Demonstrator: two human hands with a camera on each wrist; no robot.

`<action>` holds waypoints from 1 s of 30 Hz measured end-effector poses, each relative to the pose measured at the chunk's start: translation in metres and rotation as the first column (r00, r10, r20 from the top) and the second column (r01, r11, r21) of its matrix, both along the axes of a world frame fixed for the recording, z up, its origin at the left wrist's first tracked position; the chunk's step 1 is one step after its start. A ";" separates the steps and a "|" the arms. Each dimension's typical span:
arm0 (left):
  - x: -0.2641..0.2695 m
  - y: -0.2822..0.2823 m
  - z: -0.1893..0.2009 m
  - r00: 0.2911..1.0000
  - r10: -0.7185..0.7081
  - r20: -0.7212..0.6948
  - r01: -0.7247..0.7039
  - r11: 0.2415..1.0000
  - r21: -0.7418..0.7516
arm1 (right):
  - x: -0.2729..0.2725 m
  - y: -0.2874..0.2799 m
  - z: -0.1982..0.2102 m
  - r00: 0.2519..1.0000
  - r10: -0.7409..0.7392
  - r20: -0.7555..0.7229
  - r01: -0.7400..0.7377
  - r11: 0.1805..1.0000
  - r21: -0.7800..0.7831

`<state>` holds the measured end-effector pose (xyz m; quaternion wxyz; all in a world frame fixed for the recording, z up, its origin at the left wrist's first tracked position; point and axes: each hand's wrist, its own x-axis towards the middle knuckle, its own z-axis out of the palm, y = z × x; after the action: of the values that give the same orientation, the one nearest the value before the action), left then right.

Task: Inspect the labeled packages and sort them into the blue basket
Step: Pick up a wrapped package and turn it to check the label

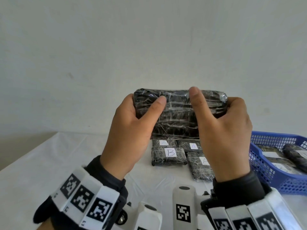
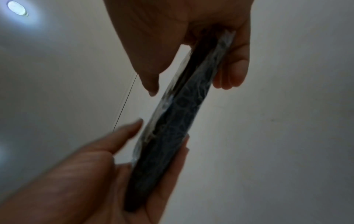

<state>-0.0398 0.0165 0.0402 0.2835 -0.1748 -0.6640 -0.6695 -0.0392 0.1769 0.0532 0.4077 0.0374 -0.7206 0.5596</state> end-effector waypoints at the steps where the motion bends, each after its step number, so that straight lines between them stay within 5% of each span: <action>1: 0.001 0.002 0.000 1.000 0.010 -0.027 -0.011 1.000 -0.022 | 0.000 0.000 0.001 1.000 -0.008 0.014 0.008 1.000 0.013; 10: 0.004 0.004 -0.002 0.994 0.026 -0.102 -0.043 0.986 -0.161 | 0.004 -0.002 0.003 0.998 0.016 0.063 -0.020 0.997 0.073; 16: -0.002 -0.006 0.001 0.997 0.035 -0.063 -0.041 0.996 -0.083 | 0.004 0.001 0.004 0.997 0.080 0.024 -0.082 0.990 0.111; 23: -0.006 -0.012 0.004 0.994 -0.098 0.057 0.087 0.981 0.176 | -0.003 0.001 -0.001 0.989 0.109 -0.103 -0.107 0.994 0.026; 30: -0.008 -0.008 0.000 0.999 -0.034 -0.042 0.037 0.997 0.066 | -0.009 0.001 -0.006 0.985 0.122 -0.125 -0.134 0.987 -0.085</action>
<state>-0.0475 0.0081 0.0404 0.2905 -0.1905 -0.6321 -0.6926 -0.0484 0.1782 0.0468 0.4145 0.0978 -0.6641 0.6145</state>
